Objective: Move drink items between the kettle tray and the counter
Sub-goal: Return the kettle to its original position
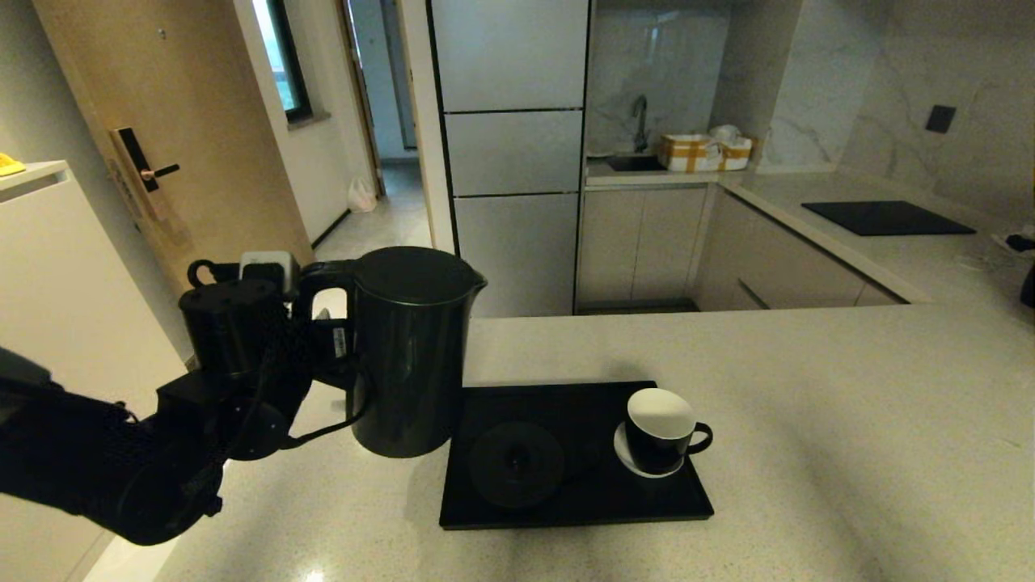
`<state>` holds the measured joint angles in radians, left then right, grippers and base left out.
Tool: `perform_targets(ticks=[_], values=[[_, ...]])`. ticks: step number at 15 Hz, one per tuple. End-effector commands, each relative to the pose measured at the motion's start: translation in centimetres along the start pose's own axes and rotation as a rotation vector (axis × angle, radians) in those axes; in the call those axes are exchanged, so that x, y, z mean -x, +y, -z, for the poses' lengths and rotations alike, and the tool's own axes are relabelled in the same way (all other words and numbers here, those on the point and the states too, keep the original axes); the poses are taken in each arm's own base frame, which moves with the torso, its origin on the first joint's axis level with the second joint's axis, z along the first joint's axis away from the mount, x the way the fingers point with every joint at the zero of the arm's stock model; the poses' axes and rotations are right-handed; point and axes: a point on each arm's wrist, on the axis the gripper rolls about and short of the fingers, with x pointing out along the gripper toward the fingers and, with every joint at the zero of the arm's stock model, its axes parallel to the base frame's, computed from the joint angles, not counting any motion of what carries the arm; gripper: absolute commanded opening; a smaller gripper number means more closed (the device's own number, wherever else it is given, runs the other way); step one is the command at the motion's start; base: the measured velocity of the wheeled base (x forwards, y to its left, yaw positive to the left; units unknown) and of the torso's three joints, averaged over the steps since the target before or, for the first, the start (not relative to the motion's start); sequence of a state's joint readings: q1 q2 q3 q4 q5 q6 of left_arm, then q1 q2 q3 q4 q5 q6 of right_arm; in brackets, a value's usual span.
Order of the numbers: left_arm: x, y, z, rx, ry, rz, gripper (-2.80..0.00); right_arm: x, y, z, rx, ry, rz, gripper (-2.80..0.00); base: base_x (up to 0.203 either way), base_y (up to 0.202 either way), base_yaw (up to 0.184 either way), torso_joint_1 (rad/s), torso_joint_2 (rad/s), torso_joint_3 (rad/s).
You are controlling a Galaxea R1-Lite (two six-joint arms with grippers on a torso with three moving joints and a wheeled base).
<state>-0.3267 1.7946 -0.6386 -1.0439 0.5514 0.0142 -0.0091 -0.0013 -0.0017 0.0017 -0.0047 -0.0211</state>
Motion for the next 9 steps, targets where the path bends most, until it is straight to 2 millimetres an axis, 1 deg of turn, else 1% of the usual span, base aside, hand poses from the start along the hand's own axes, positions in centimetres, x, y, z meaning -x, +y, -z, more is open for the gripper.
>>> perform_targets(ticks=[1, 2, 3, 4, 6, 7, 9], values=[[2.0, -1.2, -1.2, 0.043, -0.021, 0.053, -2.80, 0.0, 0.0, 0.0, 0.000, 0.000, 0.000, -2.80, 0.000, 0.000, 0.000, 0.000, 0.00, 0.000], [3.3, -2.9, -1.1, 0.051, 0.000, 0.114, -2.80, 0.0, 0.0, 0.0, 0.000, 0.000, 0.000, -2.80, 0.000, 0.000, 0.000, 0.000, 0.00, 0.000], [4.2, -4.1, -0.8, 0.055, 0.023, 0.157, -2.80, 0.0, 0.0, 0.0, 0.000, 0.000, 0.000, -2.80, 0.000, 0.000, 0.000, 0.000, 0.00, 0.000], [4.5, -5.2, 0.1, 0.048, 0.053, 0.181, -2.80, 0.0, 0.0, 0.0, 0.000, 0.000, 0.000, -2.80, 0.000, 0.000, 0.000, 0.000, 0.00, 0.000], [4.6, -5.7, 0.5, 0.053, 0.068, 0.189, -2.80, 0.0, 0.0, 0.0, 0.000, 0.000, 0.000, -2.80, 0.000, 0.000, 0.000, 0.000, 0.00, 0.000], [4.5, -6.4, 1.3, 0.045, 0.090, 0.194, -2.80, 0.0, 0.0, 0.0, 0.000, 0.000, 0.000, -2.80, 0.000, 0.000, 0.000, 0.000, 0.00, 0.000], [3.9, -8.1, 3.8, 0.012, 0.144, 0.193, -2.80, 0.0, 0.0, 0.0, 0.000, 0.000, 0.000, -2.80, 0.000, 0.000, 0.000, 0.000, 0.00, 0.000]])
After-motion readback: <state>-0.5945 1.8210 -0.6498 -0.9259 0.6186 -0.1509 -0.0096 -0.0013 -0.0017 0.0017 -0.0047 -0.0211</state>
